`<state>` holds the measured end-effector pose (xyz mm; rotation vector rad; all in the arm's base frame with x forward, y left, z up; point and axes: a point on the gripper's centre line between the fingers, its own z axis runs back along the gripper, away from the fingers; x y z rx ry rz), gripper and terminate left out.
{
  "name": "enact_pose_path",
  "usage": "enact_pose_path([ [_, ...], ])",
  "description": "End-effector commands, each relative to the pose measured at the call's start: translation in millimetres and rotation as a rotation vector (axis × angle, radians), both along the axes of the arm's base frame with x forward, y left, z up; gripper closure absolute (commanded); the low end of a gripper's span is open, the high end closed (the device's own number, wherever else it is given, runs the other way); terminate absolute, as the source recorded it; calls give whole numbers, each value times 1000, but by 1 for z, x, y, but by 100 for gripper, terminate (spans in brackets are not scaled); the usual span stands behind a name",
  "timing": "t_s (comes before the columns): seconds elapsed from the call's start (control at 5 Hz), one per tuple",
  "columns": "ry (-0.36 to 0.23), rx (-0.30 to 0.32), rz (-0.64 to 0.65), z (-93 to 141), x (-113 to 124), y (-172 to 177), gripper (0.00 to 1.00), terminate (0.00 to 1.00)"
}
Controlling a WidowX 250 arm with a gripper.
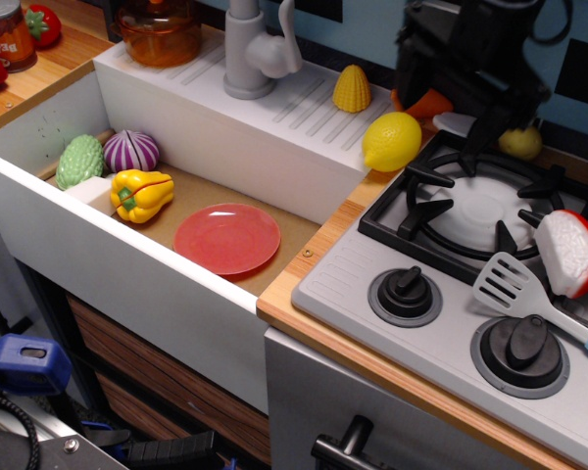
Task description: Put lemon on plate
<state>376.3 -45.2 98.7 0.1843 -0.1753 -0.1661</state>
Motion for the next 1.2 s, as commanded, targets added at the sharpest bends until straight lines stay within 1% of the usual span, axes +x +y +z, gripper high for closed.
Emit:
enact_pose_path([
  [0.0, -88, -24, -5, 5, 51, 28, 0, 0],
  [0.2, -115, -20, 1, 0, 81, 43, 0, 0],
  [0.4, -94, -42, 21, -1, 84, 44, 0, 0],
  [0.6, -96, -38, 25, -1, 81, 44, 0, 0],
  [0.8, -90, -32, 34, 5, 74, 44, 0, 0],
  [1.0, -95, -25, 50, 5, 59, 43, 0, 0],
])
